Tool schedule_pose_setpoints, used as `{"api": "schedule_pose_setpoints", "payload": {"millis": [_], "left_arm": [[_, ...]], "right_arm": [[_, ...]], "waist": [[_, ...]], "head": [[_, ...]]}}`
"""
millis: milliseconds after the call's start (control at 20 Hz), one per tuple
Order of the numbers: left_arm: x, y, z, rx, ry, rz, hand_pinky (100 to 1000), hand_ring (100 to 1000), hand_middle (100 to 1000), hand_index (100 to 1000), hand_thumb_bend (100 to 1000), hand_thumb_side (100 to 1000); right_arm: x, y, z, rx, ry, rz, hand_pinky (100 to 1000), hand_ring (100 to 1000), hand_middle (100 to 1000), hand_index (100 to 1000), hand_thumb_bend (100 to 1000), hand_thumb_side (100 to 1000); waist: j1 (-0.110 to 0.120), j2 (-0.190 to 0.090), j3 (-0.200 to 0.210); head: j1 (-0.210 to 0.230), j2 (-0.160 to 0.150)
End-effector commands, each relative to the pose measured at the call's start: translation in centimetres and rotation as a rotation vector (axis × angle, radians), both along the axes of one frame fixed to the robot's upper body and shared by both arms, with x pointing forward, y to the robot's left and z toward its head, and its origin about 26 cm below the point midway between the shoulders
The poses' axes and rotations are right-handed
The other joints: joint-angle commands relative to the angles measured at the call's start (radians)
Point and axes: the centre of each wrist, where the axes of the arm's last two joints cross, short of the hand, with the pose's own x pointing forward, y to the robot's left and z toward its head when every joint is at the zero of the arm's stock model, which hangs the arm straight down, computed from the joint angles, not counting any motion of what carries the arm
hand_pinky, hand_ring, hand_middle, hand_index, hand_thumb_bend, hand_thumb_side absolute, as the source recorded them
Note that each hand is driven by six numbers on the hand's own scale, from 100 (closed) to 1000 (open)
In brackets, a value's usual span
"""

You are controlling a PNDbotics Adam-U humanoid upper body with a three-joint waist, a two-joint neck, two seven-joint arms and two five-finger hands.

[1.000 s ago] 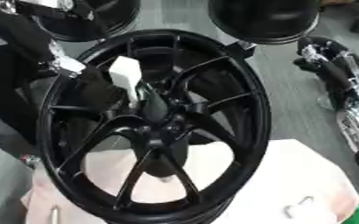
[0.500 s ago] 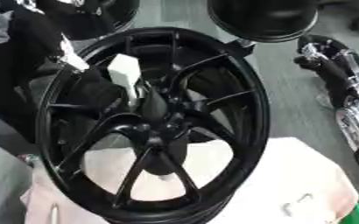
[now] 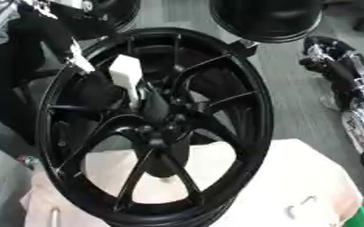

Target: Pull the pin out of the wheel hub.

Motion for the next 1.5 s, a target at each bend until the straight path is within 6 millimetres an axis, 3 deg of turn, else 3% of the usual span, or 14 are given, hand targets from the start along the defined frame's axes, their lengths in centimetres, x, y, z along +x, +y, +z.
{"api": "schedule_pose_setpoints", "payload": {"millis": [50,1350,1500], "left_arm": [[0.2,-0.1,1.0,0.009,-0.028,0.003,907,870,811,844,730,398],[0.6,-1.2,0.8,-0.005,-0.016,-0.034,900,865,814,848,717,369],[0.6,-1.4,0.5,0.0,-0.012,-0.047,899,865,812,831,675,321]], "right_arm": [[0.1,-0.5,1.1,-0.014,-0.029,-0.01,803,672,639,810,233,491],[0.2,-0.3,1.1,-0.009,-0.028,-0.004,804,675,640,810,217,503],[0.2,-0.3,1.0,-0.008,-0.026,-0.003,804,676,640,810,214,506]], "waist": [[-0.002,-0.031,-0.002],[0.002,-0.024,-0.016],[0.002,-0.022,-0.018]], "head": [[0.005,0.002],[0.011,-0.012],[0.002,-0.024]]}}
